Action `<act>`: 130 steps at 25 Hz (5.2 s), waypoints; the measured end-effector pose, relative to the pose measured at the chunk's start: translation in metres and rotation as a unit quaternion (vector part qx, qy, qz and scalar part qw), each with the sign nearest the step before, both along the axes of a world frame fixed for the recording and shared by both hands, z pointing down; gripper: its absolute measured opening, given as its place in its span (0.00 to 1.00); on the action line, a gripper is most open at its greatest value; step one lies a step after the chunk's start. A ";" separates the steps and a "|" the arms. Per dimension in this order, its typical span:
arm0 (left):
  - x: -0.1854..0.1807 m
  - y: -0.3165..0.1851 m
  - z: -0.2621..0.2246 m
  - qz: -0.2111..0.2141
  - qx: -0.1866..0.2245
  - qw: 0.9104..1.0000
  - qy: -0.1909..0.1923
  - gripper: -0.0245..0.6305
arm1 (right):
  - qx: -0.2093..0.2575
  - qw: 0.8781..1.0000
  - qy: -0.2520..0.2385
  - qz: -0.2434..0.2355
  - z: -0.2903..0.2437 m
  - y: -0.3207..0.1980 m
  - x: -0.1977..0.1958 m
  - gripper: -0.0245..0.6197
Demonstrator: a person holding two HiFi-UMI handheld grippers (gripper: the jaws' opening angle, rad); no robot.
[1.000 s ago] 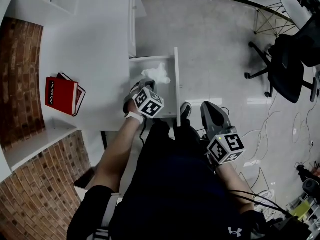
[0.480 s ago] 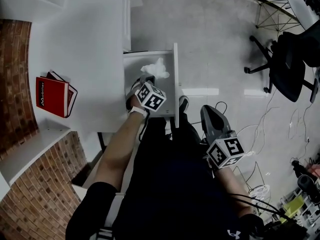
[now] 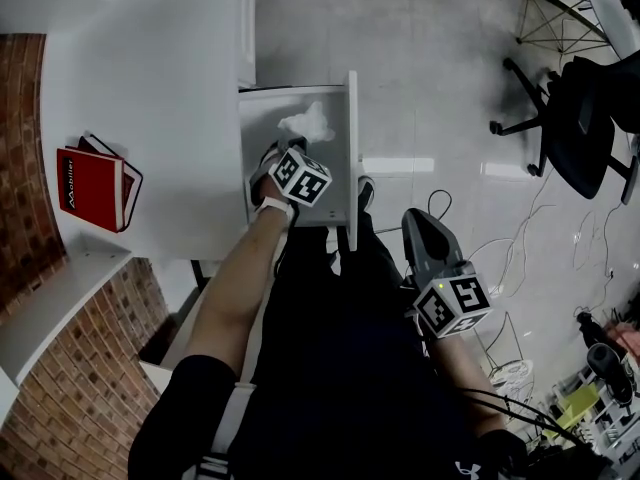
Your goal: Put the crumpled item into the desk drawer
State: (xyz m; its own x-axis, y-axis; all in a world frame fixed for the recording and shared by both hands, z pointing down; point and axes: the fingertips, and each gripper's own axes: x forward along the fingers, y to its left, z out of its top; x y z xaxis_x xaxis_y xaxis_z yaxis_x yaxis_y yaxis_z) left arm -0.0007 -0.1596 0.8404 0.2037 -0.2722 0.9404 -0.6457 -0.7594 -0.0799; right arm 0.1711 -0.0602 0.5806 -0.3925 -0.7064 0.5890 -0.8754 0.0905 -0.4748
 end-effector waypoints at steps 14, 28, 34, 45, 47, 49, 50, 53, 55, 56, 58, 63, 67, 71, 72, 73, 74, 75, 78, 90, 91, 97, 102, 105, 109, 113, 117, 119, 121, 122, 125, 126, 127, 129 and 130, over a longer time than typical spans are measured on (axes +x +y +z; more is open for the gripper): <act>0.000 -0.003 -0.045 -0.047 0.037 0.997 0.056 0.11 | 0.017 1.000 -0.007 -0.021 -0.008 -0.012 -0.015 0.04; -0.010 -0.026 -0.170 -0.071 0.146 0.978 0.133 0.11 | 0.082 0.995 -0.009 -0.050 -0.049 -0.037 -0.041 0.04; -0.029 -0.026 -0.241 -0.100 0.190 0.961 0.176 0.11 | 0.112 0.992 -0.008 -0.055 -0.069 -0.045 -0.052 0.04; -0.042 -0.008 -0.358 -0.113 0.256 0.925 0.256 0.11 | 0.164 0.985 0.000 -0.055 -0.111 -0.055 -0.057 0.04; -0.042 -0.002 -0.375 -0.113 0.266 0.919 0.269 0.11 | 0.173 0.983 -0.001 -0.056 -0.119 -0.055 -0.060 0.04; -0.043 0.001 -0.392 -0.114 0.276 0.912 0.281 0.11 | 0.183 0.981 -0.001 -0.058 -0.128 -0.056 -0.062 0.04; -0.043 0.003 -0.401 -0.114 0.282 0.909 0.286 0.11 | 0.188 0.980 -0.001 -0.059 -0.133 -0.057 -0.063 0.04; -0.044 0.009 -0.424 -0.113 0.298 0.899 0.299 0.11 | 0.204 0.977 0.000 -0.062 -0.146 -0.058 -0.066 0.04; -0.045 0.012 -0.437 -0.111 0.307 0.894 0.307 0.11 | 0.215 0.975 0.000 -0.063 -0.156 -0.061 -0.069 0.04; -0.046 0.013 -0.444 -0.111 0.311 0.891 0.311 0.11 | 0.222 0.973 0.001 -0.063 -0.161 -0.062 -0.070 0.04; -0.047 0.015 -0.456 -0.111 0.319 0.886 0.319 0.11 | 0.234 0.970 0.002 -0.064 -0.172 -0.065 -0.072 0.04; -0.049 0.022 -0.481 -0.112 0.334 0.872 0.340 0.11 | 0.266 0.962 0.005 -0.061 -0.199 -0.071 -0.072 0.04; -0.049 0.023 -0.501 -0.109 0.350 0.860 0.355 0.11 | 0.291 0.955 0.009 -0.054 -0.220 -0.076 -0.069 0.04; -0.050 0.026 -0.518 -0.106 0.366 0.850 0.363 0.11 | 0.308 0.950 0.015 -0.052 -0.235 -0.077 -0.066 0.04; -0.050 0.025 -0.523 -0.105 0.371 0.848 0.365 0.11 | 0.313 0.948 0.018 -0.050 -0.239 -0.079 -0.064 0.04; -0.049 0.023 -0.528 -0.103 0.375 0.845 0.367 0.11 | 0.319 0.946 0.022 -0.048 -0.244 -0.080 -0.062 0.04; -0.050 0.022 -0.533 -0.101 0.380 0.842 0.369 0.11 | 0.325 0.944 0.025 -0.046 -0.249 -0.082 -0.060 0.04; -0.050 0.020 -0.539 -0.099 0.385 0.839 0.371 0.11 | 0.331 0.942 0.028 -0.044 -0.254 -0.083 -0.058 0.04; -0.051 0.015 -0.551 -0.097 0.397 0.832 0.376 0.11 | 0.347 0.936 0.035 -0.041 -0.269 -0.088 -0.053 0.04; -0.060 0.001 -0.566 -0.108 0.419 0.817 0.380 0.11 | 0.392 0.917 0.059 -0.053 -0.295 -0.099 -0.064 0.04; -0.060 0.001 -0.564 -0.109 0.418 0.818 0.380 0.11 | 0.392 0.917 0.059 -0.054 -0.295 -0.099 -0.066 0.04; -0.067 -0.003 -0.558 -0.115 0.413 0.821 0.377 0.11 | 0.392 0.916 0.064 -0.066 -0.291 -0.104 -0.074 0.04; -0.069 -0.006 -0.551 -0.122 0.406 0.824 0.376 0.11 | 0.389 0.916 0.066 -0.069 -0.288 -0.106 -0.075 0.04; -0.070 -0.009 -0.551 -0.121 0.405 0.825 0.376 0.11 | 0.390 0.916 0.067 -0.070 -0.288 -0.107 -0.076 0.04; -0.068 -0.011 -0.551 -0.119 0.402 0.826 0.378 0.11 | 0.388 0.917 0.067 -0.071 -0.287 -0.109 -0.077 0.04; -0.067 -0.013 -0.551 -0.117 0.401 0.826 0.379 0.11 | 0.387 0.917 0.065 -0.073 -0.287 -0.110 -0.078 0.04; -0.066 -0.014 -0.550 -0.117 0.400 0.827 0.378 0.11 | 0.384 0.918 0.061 -0.073 -0.284 -0.111 -0.077 0.04; -0.065 -0.015 -0.549 -0.117 0.399 0.828 0.377 0.11 | 0.382 0.919 0.059 -0.074 -0.282 -0.111 -0.077 0.04; -0.064 -0.015 -0.548 -0.117 0.397 0.829 0.377 0.11 | 0.380 0.920 0.058 -0.075 -0.280 -0.110 -0.077 0.04; -0.063 -0.015 -0.547 -0.117 0.396 0.829 0.376 0.11 | 0.379 0.921 0.057 -0.075 -0.278 -0.110 -0.076 0.04; -0.062 -0.015 -0.543 -0.118 0.393 0.832 0.374 0.11 | 0.374 0.923 0.053 -0.073 -0.274 -0.110 -0.074 0.04; -0.062 -0.015 -0.542 -0.118 0.391 0.833 0.374 0.11 | 0.373 0.924 0.052 -0.073 -0.273 -0.110 -0.074 0.04; -0.062 -0.015 -0.540 -0.119 0.390 0.833 0.373 0.11 | 0.372 0.924 0.051 -0.073 -0.272 -0.110 -0.073 0.04; -0.061 -0.014 -0.539 -0.120 0.389 0.834 0.373 0.11 | 0.371 0.925 0.049 -0.072 -0.271 -0.110 -0.072 0.04; -0.060 -0.014 -0.538 -0.121 0.388 0.834 0.373 0.11 | 0.370 0.925 0.049 -0.072 -0.271 -0.110 -0.071 0.04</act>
